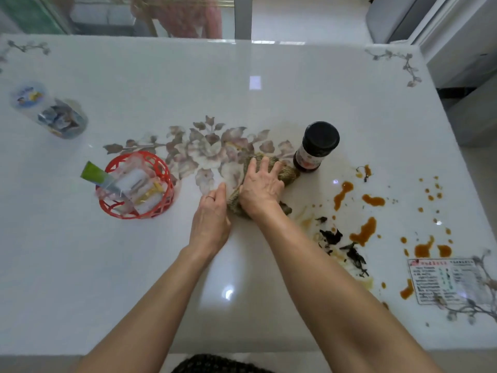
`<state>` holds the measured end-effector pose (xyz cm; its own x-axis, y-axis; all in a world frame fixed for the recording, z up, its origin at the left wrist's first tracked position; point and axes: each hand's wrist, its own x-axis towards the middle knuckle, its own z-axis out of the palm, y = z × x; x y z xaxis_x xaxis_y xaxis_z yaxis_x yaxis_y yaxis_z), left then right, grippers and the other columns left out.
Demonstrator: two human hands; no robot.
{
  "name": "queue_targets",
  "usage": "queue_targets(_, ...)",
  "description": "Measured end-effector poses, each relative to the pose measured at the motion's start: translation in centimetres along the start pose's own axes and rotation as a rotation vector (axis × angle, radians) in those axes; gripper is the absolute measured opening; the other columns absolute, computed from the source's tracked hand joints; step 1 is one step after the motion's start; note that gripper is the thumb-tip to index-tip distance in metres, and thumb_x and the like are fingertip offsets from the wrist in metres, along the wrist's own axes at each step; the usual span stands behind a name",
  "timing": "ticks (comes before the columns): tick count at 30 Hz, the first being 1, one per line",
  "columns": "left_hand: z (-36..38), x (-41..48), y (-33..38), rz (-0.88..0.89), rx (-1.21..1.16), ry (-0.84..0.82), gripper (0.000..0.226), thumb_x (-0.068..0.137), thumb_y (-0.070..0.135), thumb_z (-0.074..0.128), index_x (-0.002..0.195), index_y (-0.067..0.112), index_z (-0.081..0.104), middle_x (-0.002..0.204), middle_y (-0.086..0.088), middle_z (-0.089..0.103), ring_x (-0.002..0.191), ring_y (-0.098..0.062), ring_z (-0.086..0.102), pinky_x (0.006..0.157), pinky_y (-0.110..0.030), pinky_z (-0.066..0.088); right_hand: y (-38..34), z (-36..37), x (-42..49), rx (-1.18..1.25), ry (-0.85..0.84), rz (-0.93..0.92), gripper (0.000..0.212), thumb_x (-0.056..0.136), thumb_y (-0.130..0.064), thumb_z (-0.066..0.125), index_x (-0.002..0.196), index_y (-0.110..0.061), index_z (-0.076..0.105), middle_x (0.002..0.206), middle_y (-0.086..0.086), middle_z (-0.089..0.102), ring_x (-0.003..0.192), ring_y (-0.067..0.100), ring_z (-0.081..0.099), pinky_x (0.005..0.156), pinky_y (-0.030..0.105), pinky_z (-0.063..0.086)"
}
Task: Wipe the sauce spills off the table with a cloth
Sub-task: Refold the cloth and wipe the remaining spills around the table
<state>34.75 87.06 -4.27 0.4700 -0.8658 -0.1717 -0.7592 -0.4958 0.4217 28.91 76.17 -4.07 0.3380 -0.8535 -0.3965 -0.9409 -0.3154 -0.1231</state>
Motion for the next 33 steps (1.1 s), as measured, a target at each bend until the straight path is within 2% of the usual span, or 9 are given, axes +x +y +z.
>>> queue_targets(2,0.0,-0.1,0.0,0.007,-0.024,0.008,0.065,0.081,-0.008,0.039,0.144,0.004,0.027,0.129,-0.020,0.050,0.114,-0.034,0.046,0.092,-0.038,0.042,-0.4,0.5,-0.7,-0.017,0.035,-0.009,0.065,0.095,-0.018,0.047,0.152,-0.012,0.016,0.157,0.011,0.012,0.137,0.040,0.015,0.093,0.045,0.043)
queue_targets(5,0.1,0.5,-0.4,-0.012,-0.066,0.031,0.066,0.083,-0.005,0.043,0.145,0.006,0.024,0.126,-0.021,0.052,0.111,-0.034,0.047,0.088,-0.037,0.043,-1.5,1.7,-1.0,-0.043,0.103,-0.125,0.061,0.096,-0.019,0.046,0.151,-0.013,0.020,0.157,0.007,0.013,0.134,0.039,0.019,0.090,0.042,0.042)
queue_targets(10,-0.7,2.7,-1.4,-0.071,-0.137,0.059,0.069,0.085,0.002,0.047,0.146,0.011,0.017,0.133,-0.020,0.047,0.116,-0.033,0.046,0.090,-0.040,0.043,-3.7,1.6,1.4,-0.111,0.122,-0.319,0.059,0.100,-0.026,0.039,0.153,-0.021,0.014,0.161,-0.003,0.003,0.138,0.037,0.012,0.095,0.045,0.034)
queue_targets(13,-1.6,4.1,-1.8,-0.065,-0.143,0.075,0.071,0.085,0.000,0.048,0.147,0.010,0.016,0.134,-0.021,0.046,0.117,-0.033,0.047,0.092,-0.038,0.042,-4.5,1.1,3.3,-0.150,0.109,-0.351,0.058,0.100,-0.026,0.037,0.153,-0.028,0.012,0.161,-0.006,-0.002,0.139,0.037,0.008,0.096,0.050,0.032)
queue_targets(18,-2.7,5.1,-1.5,-0.110,-0.023,0.060,0.075,0.080,-0.009,0.041,0.147,0.004,0.013,0.140,-0.023,0.038,0.125,-0.036,0.035,0.097,-0.037,0.036,-5.4,-0.9,5.6,-0.162,0.046,-0.289,0.069,0.092,-0.030,0.050,0.151,-0.030,0.014,0.159,0.000,0.002,0.135,0.037,0.012,0.085,0.043,0.037)
queue_targets(21,-2.9,4.8,-1.2,-0.125,0.027,0.035,0.074,0.081,-0.008,0.040,0.147,0.004,0.012,0.138,-0.022,0.038,0.125,-0.034,0.034,0.097,-0.035,0.033,-5.2,-1.0,6.3,-0.089,0.048,-0.200,0.067,0.093,-0.032,0.049,0.151,-0.022,0.018,0.156,0.004,0.009,0.131,0.036,0.017,0.080,0.040,0.040)
queue_targets(25,-2.7,5.0,-1.3,-0.126,0.042,0.040,0.071,0.082,-0.007,0.039,0.147,0.005,0.014,0.140,-0.019,0.038,0.126,-0.031,0.033,0.099,-0.033,0.031,-4.0,-0.8,6.0,-0.052,0.059,-0.099,0.072,0.094,-0.032,0.047,0.153,-0.010,0.012,0.158,0.009,0.008,0.132,0.038,0.017,0.077,0.039,0.045)
queue_targets(29,-2.3,4.8,-1.6,-0.121,0.049,0.055,0.067,0.083,-0.005,0.039,0.146,0.004,0.018,0.141,-0.016,0.038,0.127,-0.029,0.031,0.103,-0.032,0.030,-2.3,0.0,3.3,-0.029,0.071,-0.036,0.074,0.092,-0.025,0.047,0.153,-0.005,0.010,0.158,0.011,0.005,0.131,0.038,0.015,0.079,0.038,0.048)
queue_targets(33,-2.1,4.8,-1.3,-0.098,0.038,0.058,0.065,0.081,-0.007,0.040,0.143,0.004,0.025,0.142,-0.013,0.037,0.127,-0.028,0.029,0.104,-0.031,0.031,-0.1,1.1,0.2,-0.001,0.046,0.012,0.075,0.092,-0.026,0.046,0.154,-0.010,0.007,0.160,0.006,0.001,0.133,0.035,0.015,0.087,0.037,0.047)
